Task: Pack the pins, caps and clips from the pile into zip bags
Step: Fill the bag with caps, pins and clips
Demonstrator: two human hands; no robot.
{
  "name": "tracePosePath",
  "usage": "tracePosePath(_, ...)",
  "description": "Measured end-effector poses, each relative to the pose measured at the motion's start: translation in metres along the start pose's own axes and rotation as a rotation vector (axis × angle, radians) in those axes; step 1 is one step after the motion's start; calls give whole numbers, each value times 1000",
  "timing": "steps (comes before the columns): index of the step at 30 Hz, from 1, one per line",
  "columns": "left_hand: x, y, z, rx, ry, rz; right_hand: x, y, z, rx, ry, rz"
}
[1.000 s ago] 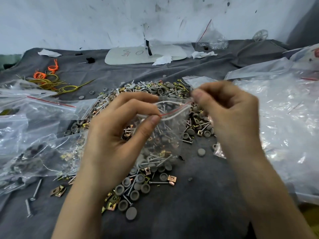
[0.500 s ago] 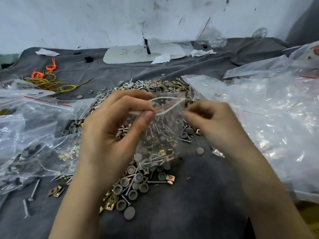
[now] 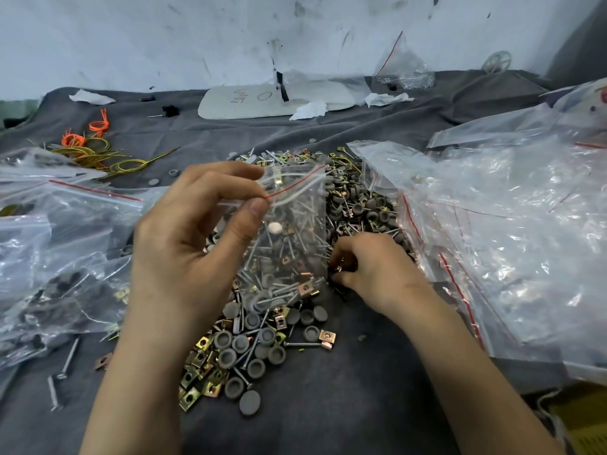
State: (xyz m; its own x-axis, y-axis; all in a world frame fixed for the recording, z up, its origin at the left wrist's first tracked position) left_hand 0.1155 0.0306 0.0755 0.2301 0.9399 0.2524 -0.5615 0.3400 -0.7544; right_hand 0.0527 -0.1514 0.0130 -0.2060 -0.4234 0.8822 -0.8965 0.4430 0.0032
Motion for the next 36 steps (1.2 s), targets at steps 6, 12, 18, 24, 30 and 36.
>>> tracePosePath(6,-2,1,0,-9,-11,-14,0,0,-1,22,-14,-9)
tracePosePath(12,-2,1,3,7,-18,-23,10,0,4,95,-193,185)
tracePosePath(18,-12,2,14,9,32,-97,57,20,-6,263,-860,537)
tracePosePath(24,-25,5,22,-38,24,-196,82,50,-34,554,-708,675)
tracePosePath(30,-24,6,23,-22,42,-189,87,55,-32,521,-622,645)
tracePosePath(36,-15,2,19,3,34,-148,68,31,-4,150,-614,843)
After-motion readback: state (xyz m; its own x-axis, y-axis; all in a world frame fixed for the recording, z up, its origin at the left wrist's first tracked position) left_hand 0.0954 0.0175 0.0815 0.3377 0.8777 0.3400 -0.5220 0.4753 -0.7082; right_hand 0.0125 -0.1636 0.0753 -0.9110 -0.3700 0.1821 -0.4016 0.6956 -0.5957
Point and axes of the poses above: each hand's wrist, its own y-axis away from the middle knuckle, its own x-axis out of the back of the hand, z = x × y, the point moved 3 cm from there along -y, towards the middle knuckle, and after that the axes turned 6 degrees about z, right-handed, at the moved point
